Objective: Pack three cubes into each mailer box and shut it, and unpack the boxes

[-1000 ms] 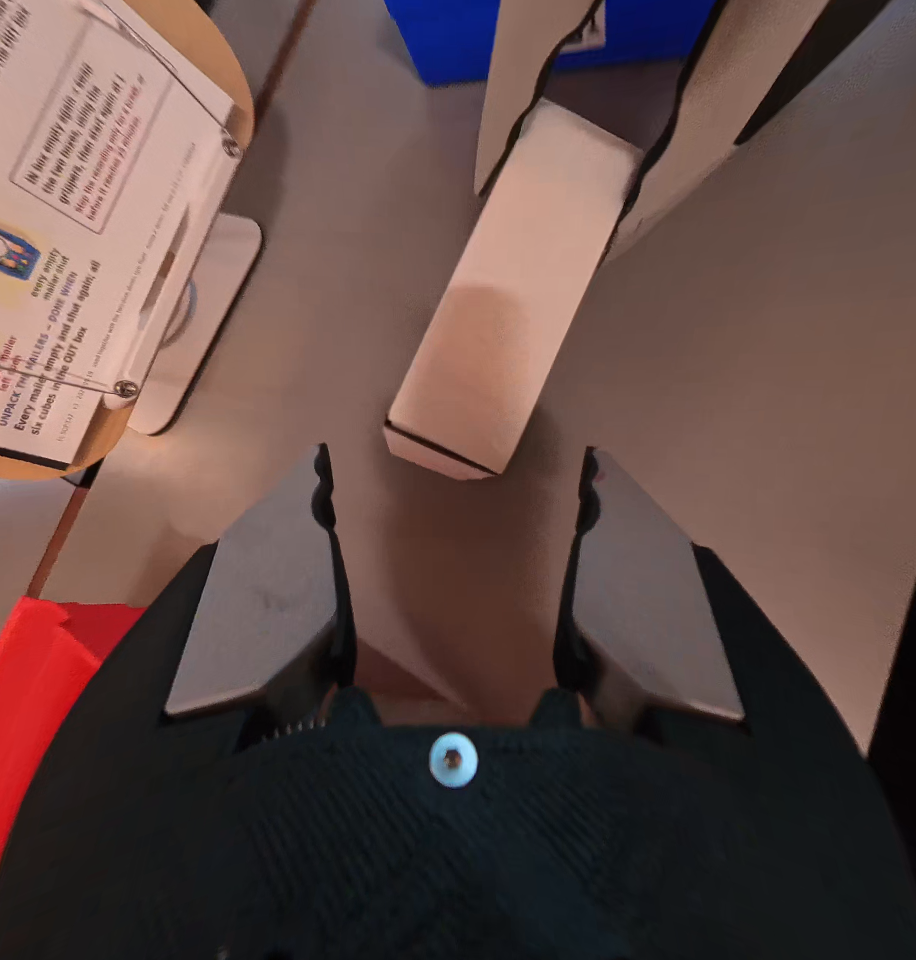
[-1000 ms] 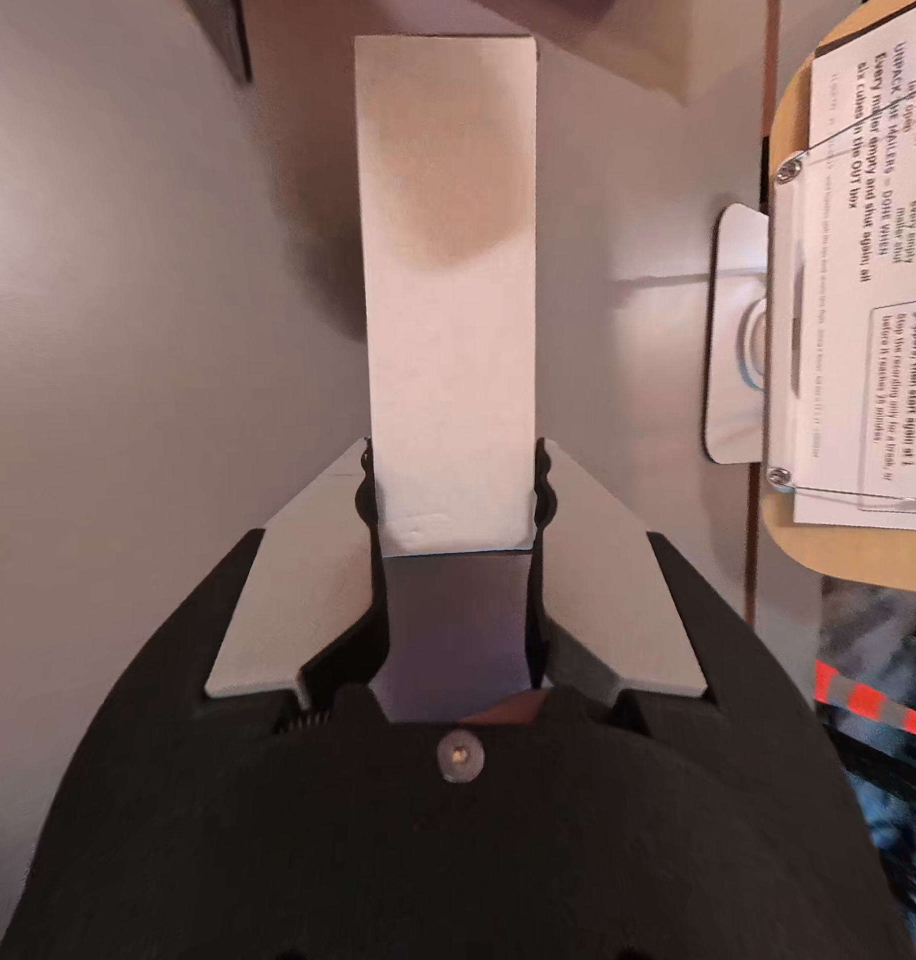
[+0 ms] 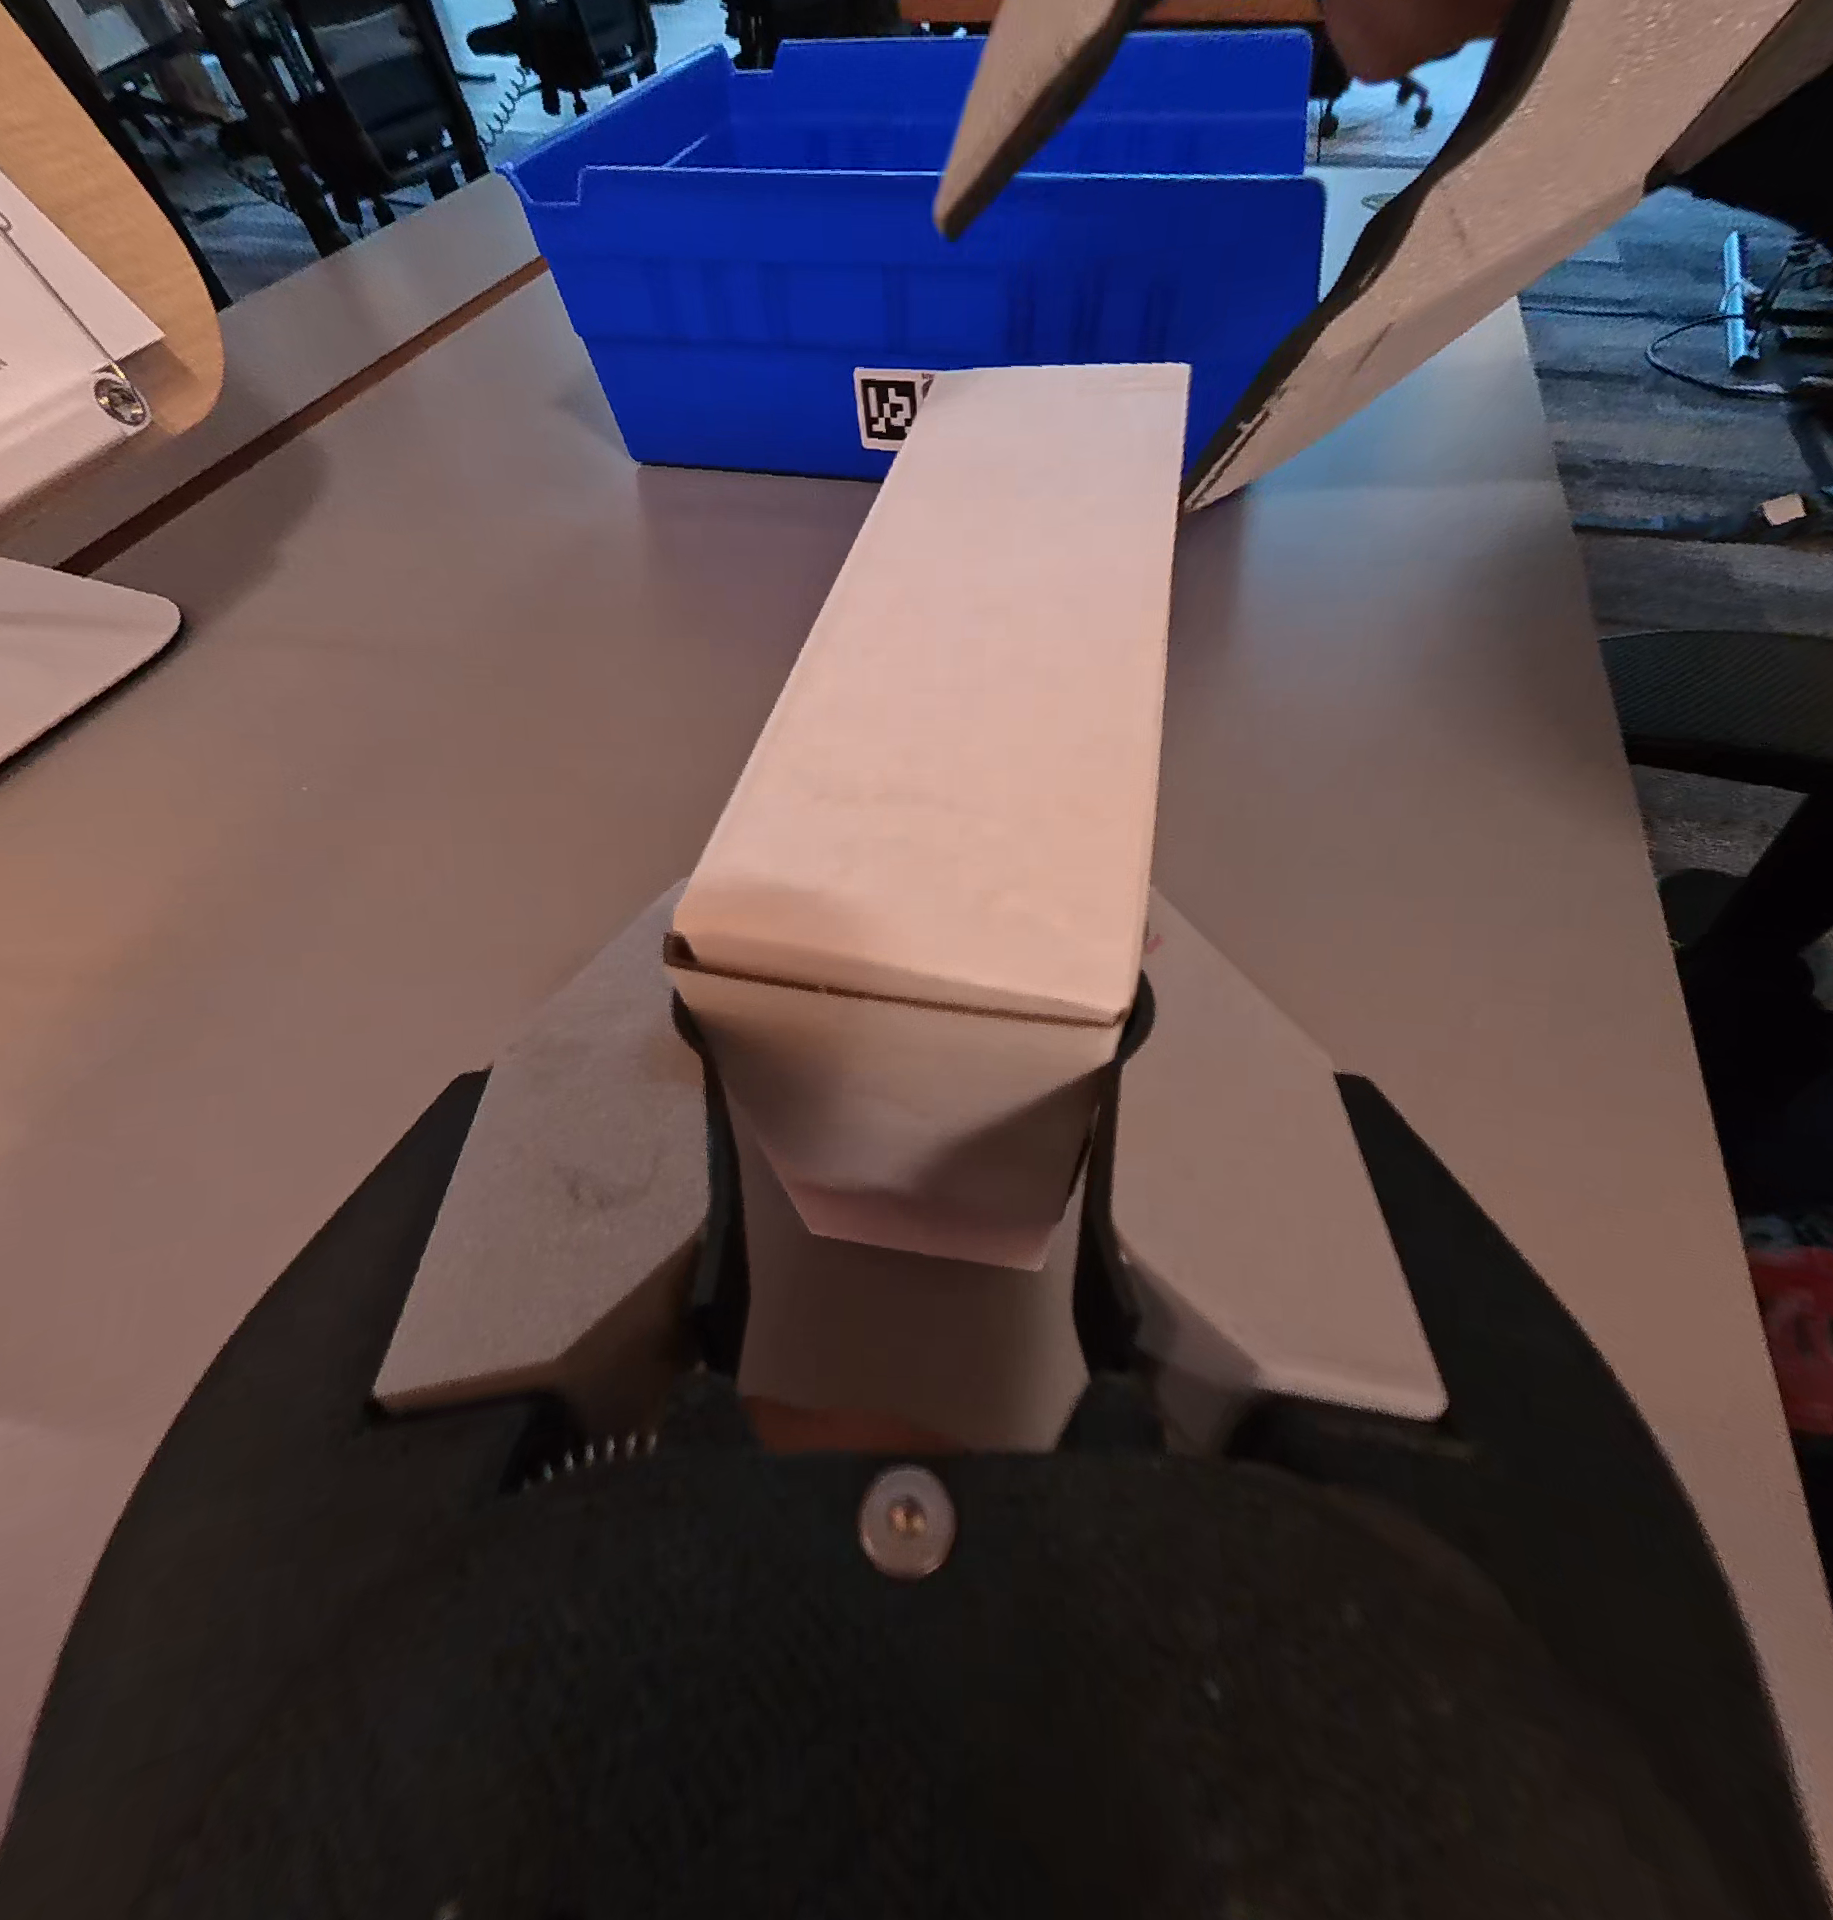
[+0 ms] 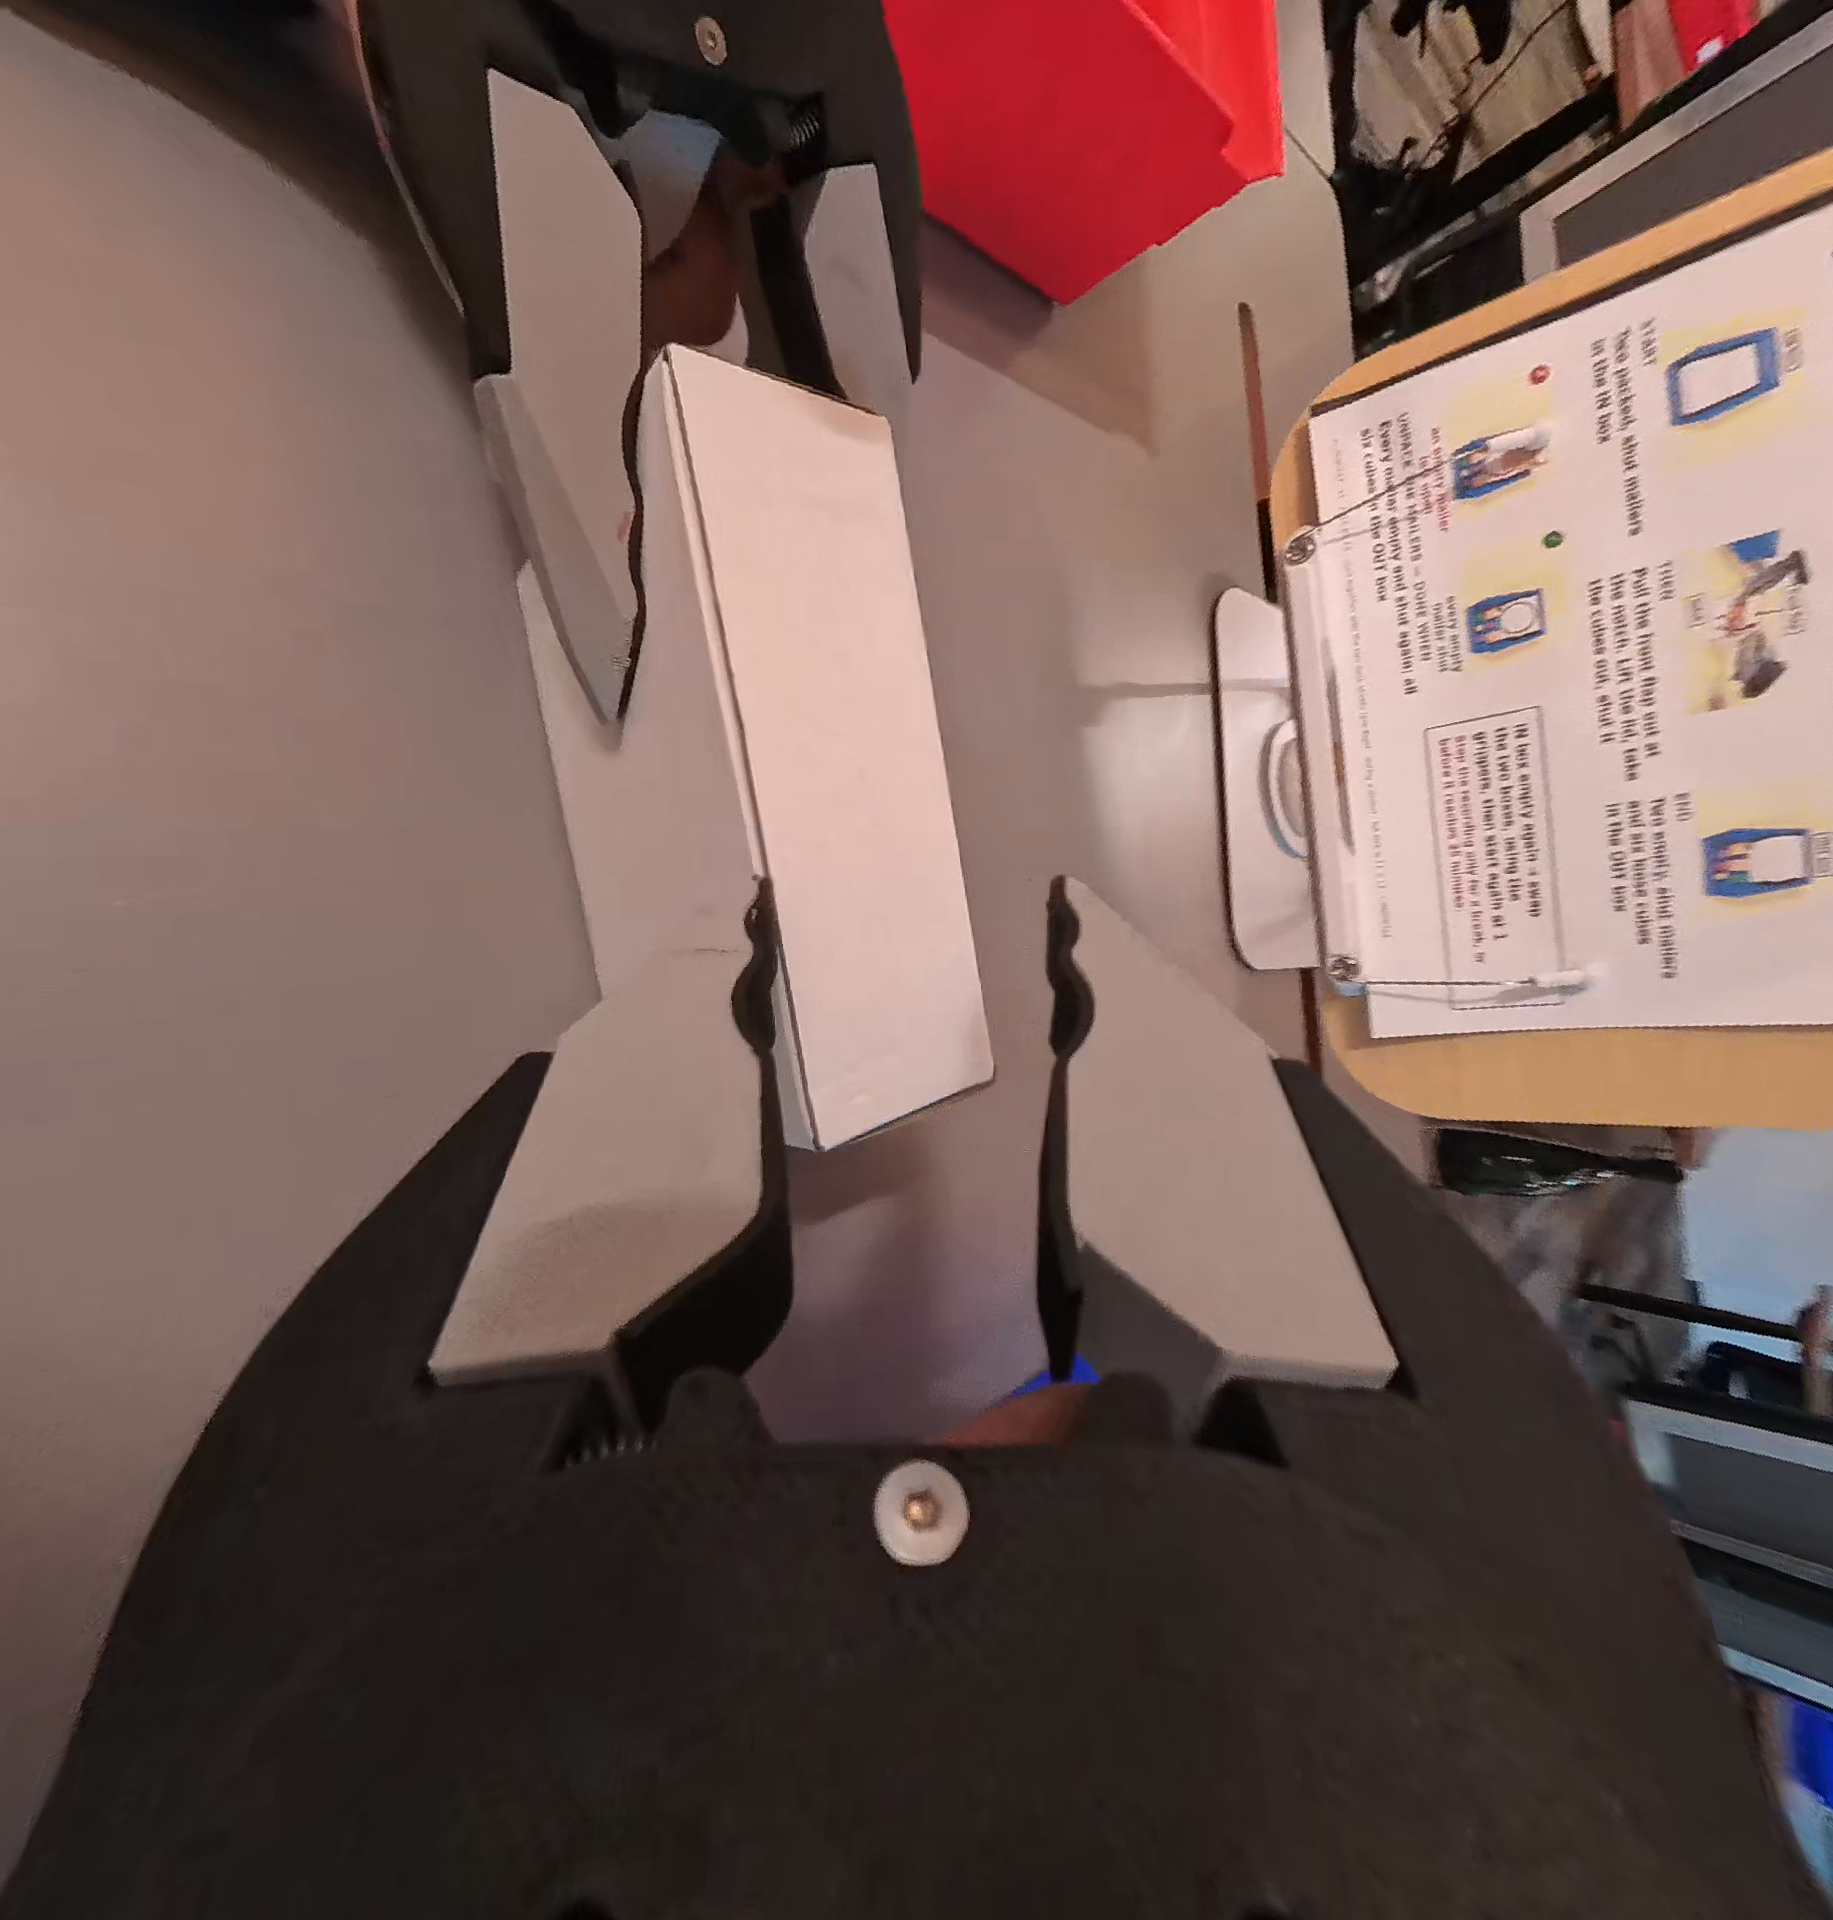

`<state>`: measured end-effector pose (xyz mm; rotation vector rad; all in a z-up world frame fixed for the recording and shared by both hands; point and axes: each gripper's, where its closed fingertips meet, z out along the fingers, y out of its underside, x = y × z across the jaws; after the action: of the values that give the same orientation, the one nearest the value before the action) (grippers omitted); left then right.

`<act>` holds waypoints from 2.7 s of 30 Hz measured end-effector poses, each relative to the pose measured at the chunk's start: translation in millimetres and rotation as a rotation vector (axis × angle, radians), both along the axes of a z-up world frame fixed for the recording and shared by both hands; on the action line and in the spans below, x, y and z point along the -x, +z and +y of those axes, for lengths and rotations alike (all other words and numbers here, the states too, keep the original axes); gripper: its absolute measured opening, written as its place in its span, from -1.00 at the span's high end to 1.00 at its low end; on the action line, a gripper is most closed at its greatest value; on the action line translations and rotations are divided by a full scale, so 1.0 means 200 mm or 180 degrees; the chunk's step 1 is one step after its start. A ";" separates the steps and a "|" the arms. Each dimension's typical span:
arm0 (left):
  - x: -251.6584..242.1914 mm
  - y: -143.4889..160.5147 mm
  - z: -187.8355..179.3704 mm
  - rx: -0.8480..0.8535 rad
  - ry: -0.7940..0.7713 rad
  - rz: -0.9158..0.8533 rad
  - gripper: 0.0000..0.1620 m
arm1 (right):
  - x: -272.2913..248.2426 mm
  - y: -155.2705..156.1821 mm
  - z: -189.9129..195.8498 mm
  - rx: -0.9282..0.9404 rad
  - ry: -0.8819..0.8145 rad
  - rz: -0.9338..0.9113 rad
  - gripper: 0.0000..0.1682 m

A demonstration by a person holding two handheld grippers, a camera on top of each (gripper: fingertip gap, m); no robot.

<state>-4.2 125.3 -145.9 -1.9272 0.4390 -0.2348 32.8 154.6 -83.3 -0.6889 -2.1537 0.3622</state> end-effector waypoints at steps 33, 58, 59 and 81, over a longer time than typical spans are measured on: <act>0.04 0.01 -0.01 0.0014 0.0093 -0.0060 0.10 | 0.09 0.05 -0.14 -0.1212 0.0144 0.0862 0.73; 0.07 0.03 0.01 -0.0382 0.0230 0.0957 0.09 | 0.00 0.17 -0.08 -0.0548 -0.0121 0.0792 1.00; 0.07 0.03 0.01 -0.0405 0.0209 0.0984 0.09 | -0.01 0.16 -0.09 -0.0486 -0.0097 0.0771 1.00; -0.03 0.02 -0.01 -0.0997 -0.0083 0.2015 0.08 | -0.05 -0.14 -0.16 -0.0993 0.0150 0.0643 0.30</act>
<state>1.8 123.4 -142.3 -1.6546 0.8611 0.4219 42.2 121.9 -111.8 -0.4069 -1.9777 0.1096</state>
